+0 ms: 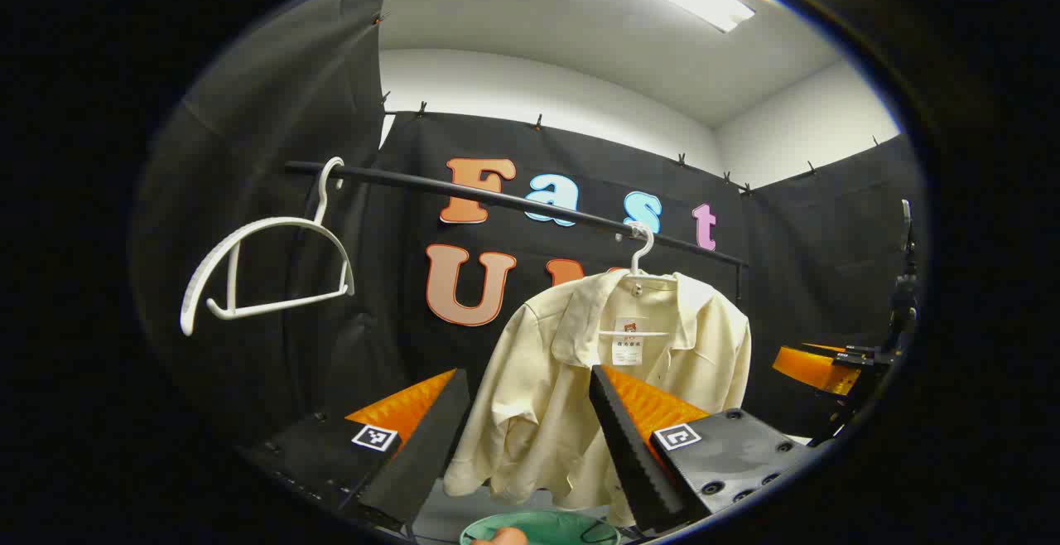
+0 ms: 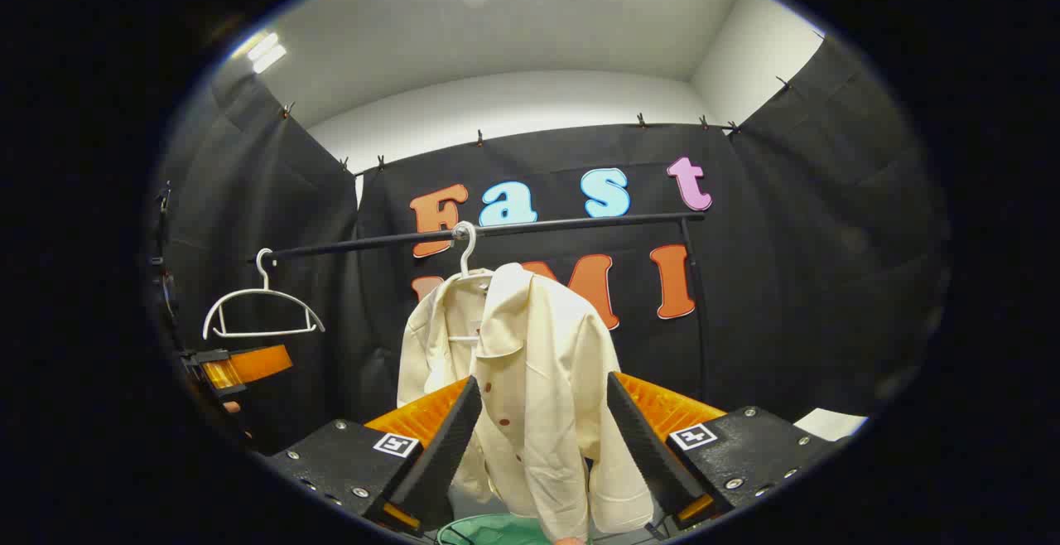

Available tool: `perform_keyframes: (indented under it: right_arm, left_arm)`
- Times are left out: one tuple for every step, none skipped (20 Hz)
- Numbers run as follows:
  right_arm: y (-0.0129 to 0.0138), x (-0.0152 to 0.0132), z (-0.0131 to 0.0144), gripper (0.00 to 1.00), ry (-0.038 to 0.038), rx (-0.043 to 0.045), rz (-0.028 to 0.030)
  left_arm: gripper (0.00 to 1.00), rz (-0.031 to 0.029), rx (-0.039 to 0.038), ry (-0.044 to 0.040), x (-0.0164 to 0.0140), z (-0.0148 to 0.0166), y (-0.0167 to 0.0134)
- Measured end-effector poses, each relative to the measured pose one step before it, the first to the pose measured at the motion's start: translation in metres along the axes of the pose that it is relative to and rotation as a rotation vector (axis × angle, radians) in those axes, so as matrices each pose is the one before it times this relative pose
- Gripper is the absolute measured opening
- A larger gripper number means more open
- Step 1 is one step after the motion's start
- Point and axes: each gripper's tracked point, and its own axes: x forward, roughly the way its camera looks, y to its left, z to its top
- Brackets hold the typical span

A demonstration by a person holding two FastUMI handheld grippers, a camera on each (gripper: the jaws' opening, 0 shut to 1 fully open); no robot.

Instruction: Grasp the clothes on the hanger with both hands and then place them into the laundry hamper below.

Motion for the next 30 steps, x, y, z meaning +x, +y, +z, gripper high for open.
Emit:
perform_keyframes:
  right_arm:
    - [0.00028,0.00481,-0.00393,0.94,0.00850,-0.00162,-0.00114]
    - [-0.00152,0.00238,-0.00080,0.94,0.00226,-0.01061,-0.00653]
    - [-0.00056,0.00413,0.00026,0.94,-0.00739,-0.01627,-0.00684]
    - [0.00036,0.00351,0.00062,0.94,-0.00926,-0.01374,-0.00484]
    - [0.00151,0.00056,-0.00018,0.94,-0.00462,-0.00567,0.00234]
    - [0.00351,-0.00053,-0.00138,0.94,-0.00136,0.00295,0.00847]
    - [0.00272,0.00008,-0.00126,0.94,0.00206,0.00776,0.00988]
    - [0.00222,0.00111,0.00021,0.94,0.00062,0.00823,0.01066]
    - [0.00212,0.00129,0.00130,0.94,-0.00298,0.00480,0.00928]
    - [-0.00026,0.00147,0.00120,0.94,-0.00499,-0.00009,0.00289]
    - [-0.00149,0.00034,-0.00037,0.94,-0.00414,-0.00365,-0.00185]
    - [-0.00069,0.00069,-0.00027,0.94,-0.00275,-0.00530,-0.00272]
    - [-0.00170,0.00115,-0.00164,0.94,0.00076,-0.00593,-0.00653]
    - [-0.00198,-0.00048,-0.00177,0.94,0.00403,-0.00240,-0.00777]
    - [-0.00136,0.00212,-0.00310,0.94,0.00549,0.00201,-0.00578]
    - [0.00009,0.00116,-0.00242,0.94,0.00593,0.00301,-0.00158]
    - [0.00037,0.00163,-0.00290,0.94,0.00730,-0.00054,0.00134]
    - [0.00062,0.00088,-0.00279,0.94,0.00678,-0.00471,-0.00185]
    - [-0.00063,0.00193,-0.00251,0.94,0.00296,-0.00774,-0.00336]
    - [-0.00021,0.00174,-0.00047,0.94,-0.00093,-0.00855,-0.00662]
    - [-0.00045,0.00272,-0.00203,0.94,-0.00145,-0.00851,-0.00846]
    - [0.00019,0.00225,-0.00264,0.94,0.00021,-0.00619,-0.01008]
    - [0.00113,0.00322,-0.00374,0.94,0.00309,-0.00411,-0.00800]
    - [0.00311,0.00223,-0.00385,0.94,0.00306,-0.00359,0.00019]
    - [0.00571,0.00371,-0.00481,0.94,0.00211,-0.00126,0.00264]
    - [0.00383,0.00429,-0.00309,0.94,0.00202,-0.00146,-0.00264]
    - [0.00440,0.00522,-0.00350,0.94,-0.00108,-0.00550,-0.00546]
    - [0.00357,0.00446,-0.00364,0.94,-0.00181,-0.00974,-0.00754]
    - [0.00469,0.00404,-0.00410,0.94,-0.00098,-0.01412,-0.00568]
    - [0.00639,0.00480,-0.00408,0.94,0.00353,-0.01372,-0.00156]
  left_arm:
    - [0.97,0.00516,0.00700,0.00745,0.00354,-0.00324,0.00117]
    - [0.97,0.00049,-0.00299,0.01044,0.00325,-0.00435,-0.00167]
    - [0.97,-0.00093,-0.00437,0.00976,0.00318,-0.00296,-0.00158]
    - [0.96,0.00252,0.00029,0.00718,0.00233,-0.00341,0.00101]
    - [1.00,0.00634,0.00529,0.00385,0.00238,-0.00233,0.00267]
    - [0.97,0.00839,0.00507,0.00222,0.00387,-0.00153,0.00291]
    - [0.97,0.00548,0.00176,0.00000,0.00314,-0.00133,0.00120]
    - [0.96,0.00478,-0.00083,-0.00026,0.00332,-0.00091,0.00071]
    - [0.96,0.00567,-0.00141,0.00000,0.00183,-0.00048,0.00061]
    - [0.96,0.00400,0.00086,0.00175,0.00140,-0.00003,-0.00005]
    - [0.96,0.00557,0.00537,0.00386,-0.00001,-0.00178,-0.00028]
    - [0.96,0.00835,0.00645,0.00096,-0.00072,-0.00097,0.00211]
    - [0.97,0.00336,0.00731,-0.00205,0.00080,0.00048,0.00021]
    - [0.97,0.00439,0.00480,-0.00419,0.00260,0.00129,-0.00117]
    - [0.97,0.00461,0.00412,-0.00627,0.00196,0.00048,-0.00110]
    - [0.96,0.00054,0.00474,-0.00393,0.00188,-0.00055,-0.00141]
    - [0.96,-0.00596,0.00393,0.00234,0.00143,-0.00141,-0.00220]
    - [1.00,-0.00640,-0.00156,0.00504,0.00151,-0.00214,-0.00266]
    - [0.96,-0.00463,-0.00255,0.00371,0.00262,-0.00142,-0.00248]
    - [0.96,-0.00463,-0.00320,0.00201,0.00187,-0.00111,-0.00160]
    - [0.96,-0.00201,-0.00167,0.00330,0.00190,-0.00180,-0.00044]
    - [0.96,-0.00164,0.00129,0.00471,0.00289,-0.00291,-0.00117]
    - [0.96,-0.00110,0.00325,0.00464,0.00274,-0.00228,-0.00160]
    - [0.97,-0.00041,0.00367,0.00410,0.00191,-0.00260,0.00058]
    - [0.97,0.00004,0.00378,0.00307,-0.00070,-0.00312,0.00051]
    - [0.96,-0.00043,0.00375,0.00220,-0.00070,-0.00188,0.00091]
    - [0.96,-0.00080,0.00369,0.00271,0.00015,-0.00176,-0.00036]
    - [0.96,-0.00137,0.00292,0.00241,0.00224,-0.00182,-0.00045]
    - [0.96,-0.00035,0.00122,0.00338,-0.00035,-0.00218,0.00087]
    - [0.96,0.00059,-0.00040,0.00448,0.00019,-0.00248,0.00131]
